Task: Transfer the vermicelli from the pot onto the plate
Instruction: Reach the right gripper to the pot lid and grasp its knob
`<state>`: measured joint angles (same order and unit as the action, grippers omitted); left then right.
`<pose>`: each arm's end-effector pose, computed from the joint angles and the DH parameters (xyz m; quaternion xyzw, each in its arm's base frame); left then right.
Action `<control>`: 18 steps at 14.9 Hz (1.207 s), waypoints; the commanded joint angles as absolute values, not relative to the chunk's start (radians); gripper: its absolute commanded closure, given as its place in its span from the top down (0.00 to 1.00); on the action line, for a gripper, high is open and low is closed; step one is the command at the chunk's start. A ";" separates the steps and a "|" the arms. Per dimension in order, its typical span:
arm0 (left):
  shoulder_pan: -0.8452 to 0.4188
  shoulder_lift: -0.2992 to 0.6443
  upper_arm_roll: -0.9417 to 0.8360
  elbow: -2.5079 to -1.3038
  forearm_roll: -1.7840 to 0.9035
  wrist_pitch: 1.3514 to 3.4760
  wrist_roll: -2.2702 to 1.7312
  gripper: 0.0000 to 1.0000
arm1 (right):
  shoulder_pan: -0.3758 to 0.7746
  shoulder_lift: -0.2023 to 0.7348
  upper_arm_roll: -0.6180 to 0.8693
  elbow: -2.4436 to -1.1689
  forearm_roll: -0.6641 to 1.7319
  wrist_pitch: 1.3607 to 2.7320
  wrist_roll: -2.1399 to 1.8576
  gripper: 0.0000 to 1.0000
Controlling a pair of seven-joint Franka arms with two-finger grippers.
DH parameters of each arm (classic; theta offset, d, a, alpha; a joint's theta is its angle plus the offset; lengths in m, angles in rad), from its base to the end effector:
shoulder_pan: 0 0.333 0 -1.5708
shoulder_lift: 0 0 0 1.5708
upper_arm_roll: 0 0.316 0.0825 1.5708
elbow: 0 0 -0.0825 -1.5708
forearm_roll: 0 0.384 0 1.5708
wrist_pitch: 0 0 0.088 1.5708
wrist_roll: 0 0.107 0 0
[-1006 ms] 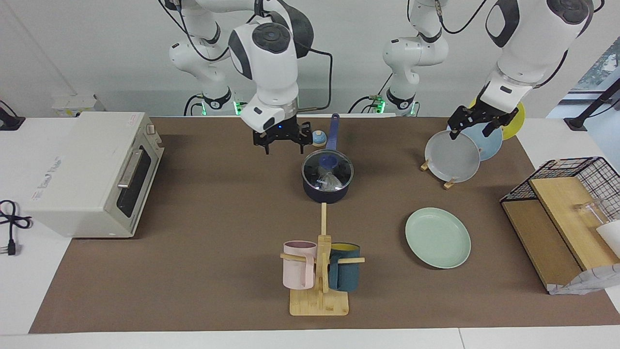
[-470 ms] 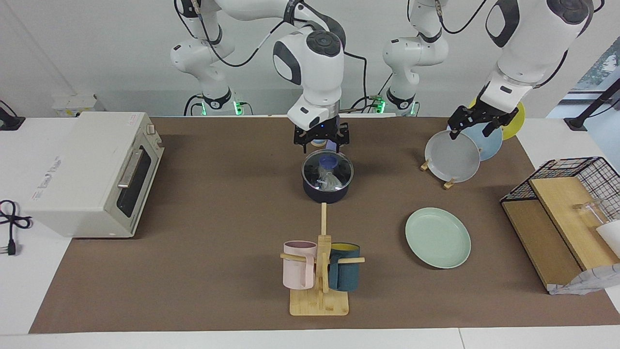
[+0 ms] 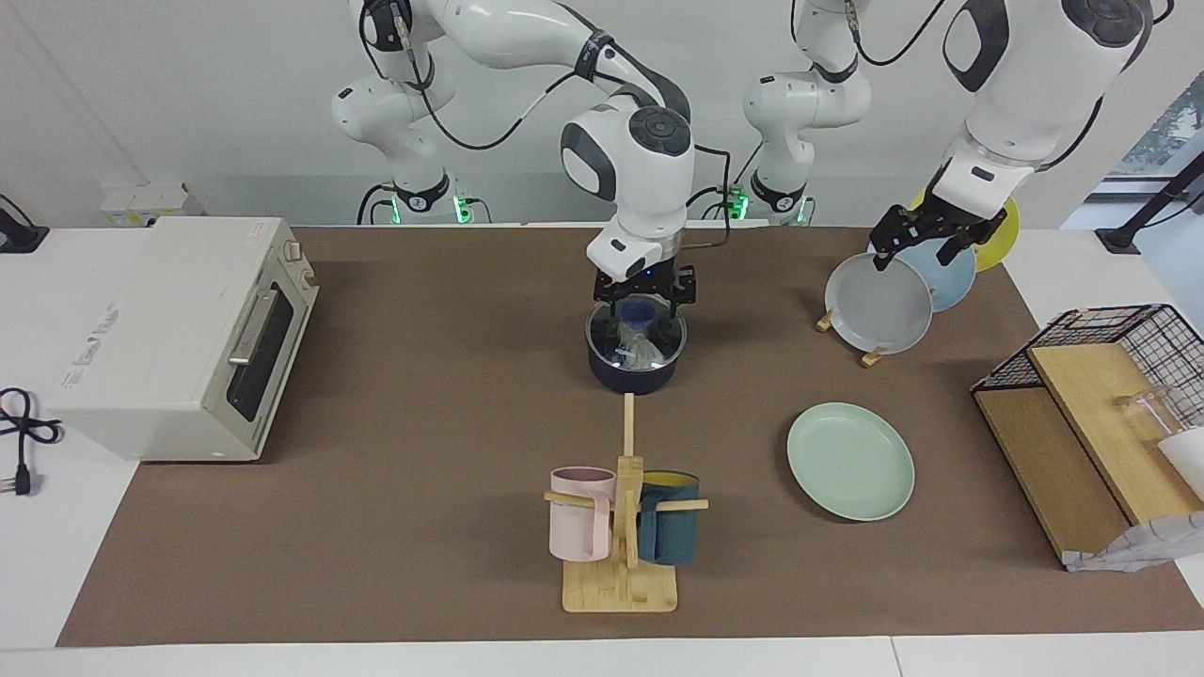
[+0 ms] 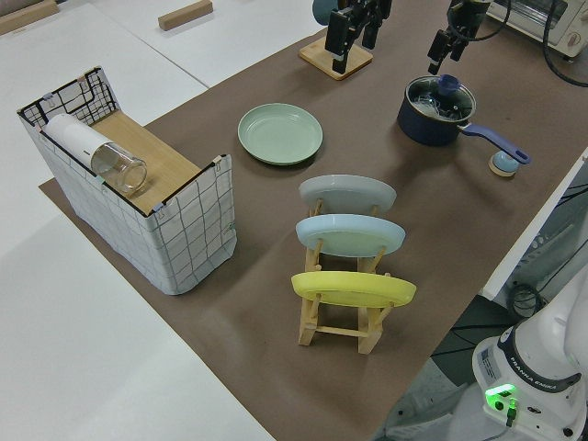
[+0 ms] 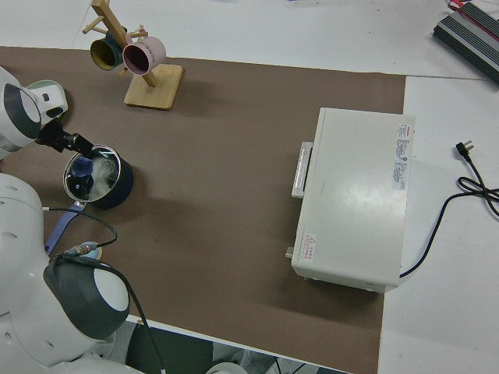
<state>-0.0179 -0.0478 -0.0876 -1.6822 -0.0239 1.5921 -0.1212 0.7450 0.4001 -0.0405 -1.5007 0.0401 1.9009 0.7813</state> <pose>0.5358 -0.0603 0.5998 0.9997 0.0085 -0.0222 0.0074 0.5115 0.4436 0.4387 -0.9990 0.0433 0.0073 0.0083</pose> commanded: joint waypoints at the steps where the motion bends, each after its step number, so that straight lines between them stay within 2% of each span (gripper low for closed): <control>1: -0.006 -0.071 -0.094 -1.701 -0.015 1.588 -0.117 1.00 | 0.752 0.387 -0.041 -1.558 0.041 1.947 0.801 1.00; 5: -0.006 -0.071 -0.094 -1.701 -0.015 1.588 -0.117 1.00 | 0.752 0.383 -0.041 -1.585 0.041 1.950 0.787 1.00; 9: -0.006 -0.071 -0.094 -1.701 -0.015 1.588 -0.117 1.00 | 0.752 0.380 -0.037 -1.601 0.041 1.963 0.784 0.91; 14: -0.006 -0.071 -0.094 -1.701 -0.015 1.588 -0.117 1.00 | 0.758 0.370 -0.037 -1.629 0.041 1.983 0.784 0.88; 18: -0.006 -0.071 -0.094 -1.701 -0.015 1.588 -0.117 1.00 | 0.758 0.370 -0.037 -1.626 0.038 1.982 0.784 0.67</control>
<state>-0.0179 -0.0478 -0.0876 -1.6822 -0.0239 1.5921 -0.1211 0.7560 0.3971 -0.0370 -1.5926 0.0401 1.9629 0.7813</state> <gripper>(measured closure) 0.000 0.198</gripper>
